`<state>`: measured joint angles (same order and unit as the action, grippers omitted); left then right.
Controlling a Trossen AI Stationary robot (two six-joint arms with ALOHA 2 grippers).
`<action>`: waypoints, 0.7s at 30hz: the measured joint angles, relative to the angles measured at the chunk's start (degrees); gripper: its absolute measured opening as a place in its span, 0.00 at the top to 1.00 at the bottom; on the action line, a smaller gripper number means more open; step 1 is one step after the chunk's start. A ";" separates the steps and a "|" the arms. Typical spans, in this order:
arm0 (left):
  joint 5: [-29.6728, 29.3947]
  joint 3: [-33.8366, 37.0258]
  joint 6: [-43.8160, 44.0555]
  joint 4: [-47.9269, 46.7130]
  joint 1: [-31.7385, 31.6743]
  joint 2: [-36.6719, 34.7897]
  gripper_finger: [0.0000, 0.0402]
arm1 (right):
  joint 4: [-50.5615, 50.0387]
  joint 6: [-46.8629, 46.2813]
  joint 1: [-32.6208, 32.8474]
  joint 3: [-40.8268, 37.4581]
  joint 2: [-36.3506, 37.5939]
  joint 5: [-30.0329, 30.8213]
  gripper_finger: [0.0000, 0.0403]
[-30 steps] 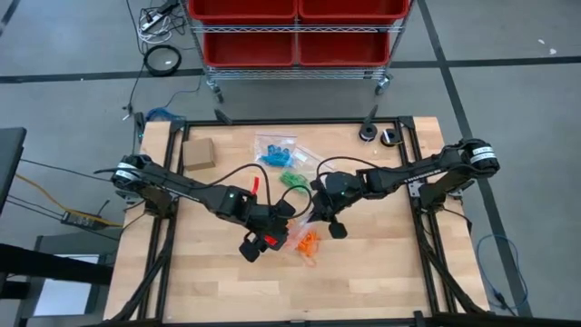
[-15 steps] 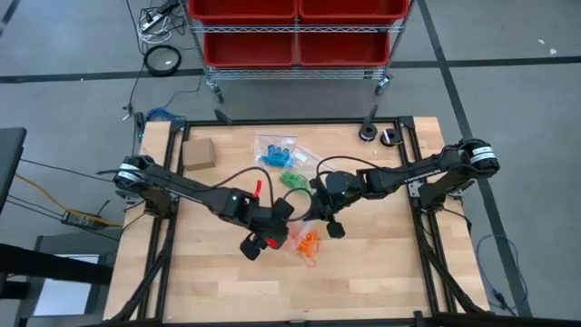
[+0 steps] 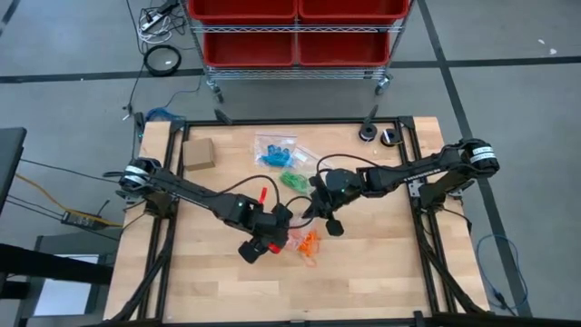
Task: Sort rubber bands
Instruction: Put the orange rubber band into the transparent zip bag
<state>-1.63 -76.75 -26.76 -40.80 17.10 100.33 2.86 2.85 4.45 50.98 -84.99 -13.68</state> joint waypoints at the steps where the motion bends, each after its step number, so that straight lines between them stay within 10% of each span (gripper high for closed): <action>1: -0.89 0.12 0.01 -0.23 0.00 0.00 0.56 | 0.30 0.00 0.00 0.00 0.00 -0.36 1.00; 21: -10.48 0.31 2.84 1.32 -1.44 -6.22 0.71 | 3.02 1.34 0.37 0.02 9.75 1.24 1.00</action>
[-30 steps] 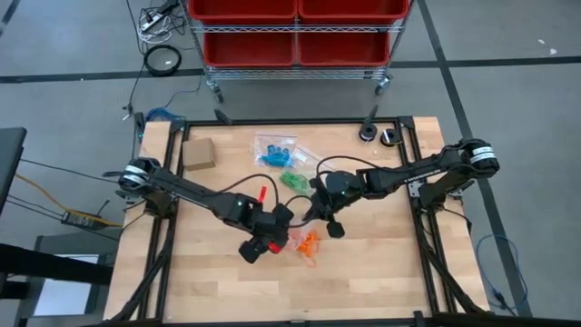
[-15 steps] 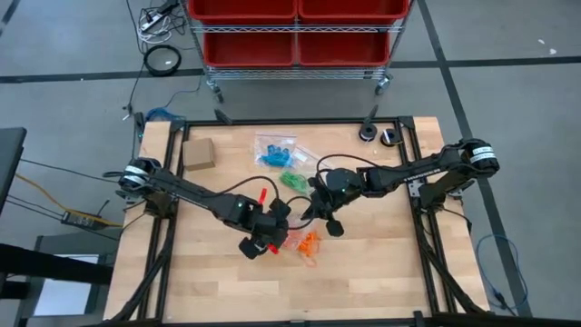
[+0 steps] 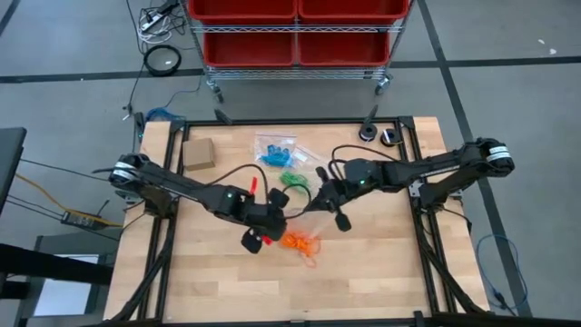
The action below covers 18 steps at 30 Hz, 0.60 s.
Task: Sort rubber bands
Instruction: Put the orange rubber band into the transparent zip bag
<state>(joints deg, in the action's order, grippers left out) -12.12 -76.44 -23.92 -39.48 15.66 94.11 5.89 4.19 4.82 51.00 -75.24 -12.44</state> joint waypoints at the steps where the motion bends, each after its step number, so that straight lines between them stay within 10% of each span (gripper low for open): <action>1: -0.27 0.00 0.11 0.68 -0.16 -0.61 0.72 | 0.08 0.29 0.00 0.00 0.77 0.48 1.00; 18: -6.09 -0.02 -1.43 11.65 -0.74 -1.14 0.85 | 1.77 0.85 2.18 0.00 4.08 5.12 1.00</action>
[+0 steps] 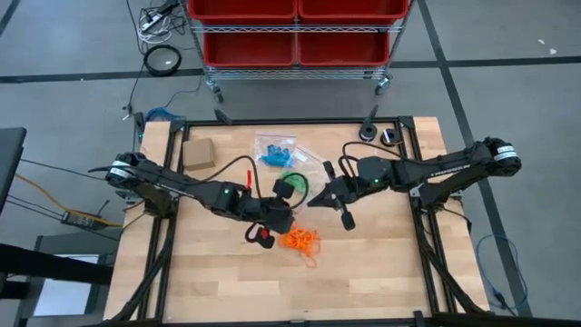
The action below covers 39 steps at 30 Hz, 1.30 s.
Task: Sort rubber bands
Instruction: Put the orange rubber band into the transparent zip bag
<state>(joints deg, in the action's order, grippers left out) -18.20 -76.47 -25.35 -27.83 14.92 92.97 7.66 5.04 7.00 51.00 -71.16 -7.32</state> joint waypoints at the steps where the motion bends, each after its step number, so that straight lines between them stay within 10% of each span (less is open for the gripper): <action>1: -0.06 0.00 -0.06 -0.62 -0.23 0.00 0.89 | 0.00 0.00 0.07 0.00 0.02 0.01 1.00; 28: 1.48 -4.17 -1.25 -16.87 -0.80 -1.84 0.99 | -7.11 -2.44 0.47 0.00 0.07 1.53 0.99; 39: 2.67 -7.20 1.64 -28.83 -4.81 -1.39 0.99 | 6.08 -4.39 7.70 0.11 -0.52 12.37 0.58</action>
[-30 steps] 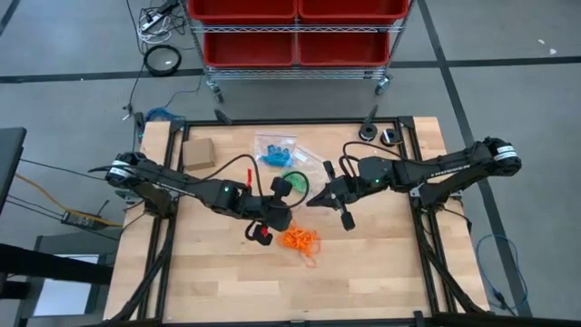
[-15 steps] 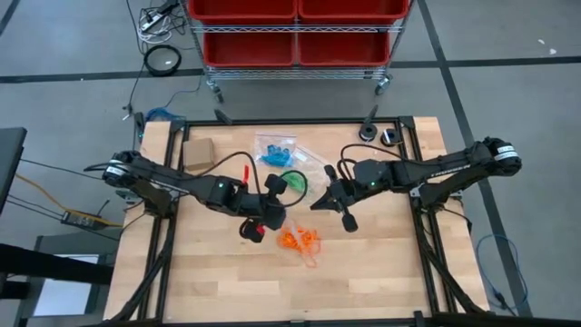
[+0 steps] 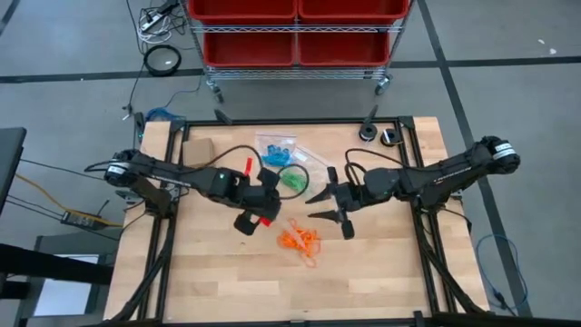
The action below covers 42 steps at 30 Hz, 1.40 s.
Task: Sort rubber bands
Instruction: Put the orange rubber band into the transparent zip bag
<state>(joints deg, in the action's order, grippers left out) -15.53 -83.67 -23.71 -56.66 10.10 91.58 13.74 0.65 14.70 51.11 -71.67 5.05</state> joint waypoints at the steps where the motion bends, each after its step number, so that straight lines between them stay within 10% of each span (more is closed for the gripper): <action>1: -0.02 -1.14 0.25 -1.28 -0.60 0.27 0.99 | 0.21 -0.69 0.39 -0.01 -0.05 1.12 0.54; 10: 0.04 -16.47 1.18 -14.94 -2.29 5.89 1.00 | -1.28 -5.49 1.85 5.38 -7.52 4.68 0.43; 21: 0.70 -28.88 1.50 -31.08 0.24 16.68 1.00 | -13.18 -3.49 1.24 11.83 -14.30 8.89 0.56; 42: 3.80 -35.79 1.43 -30.38 3.02 17.34 0.99 | -16.96 -1.56 0.46 11.74 -16.36 9.09 0.90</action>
<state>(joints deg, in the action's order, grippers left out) -11.73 -119.46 -22.29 -87.04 13.12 108.92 -3.22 -0.91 15.16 62.85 -88.03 14.13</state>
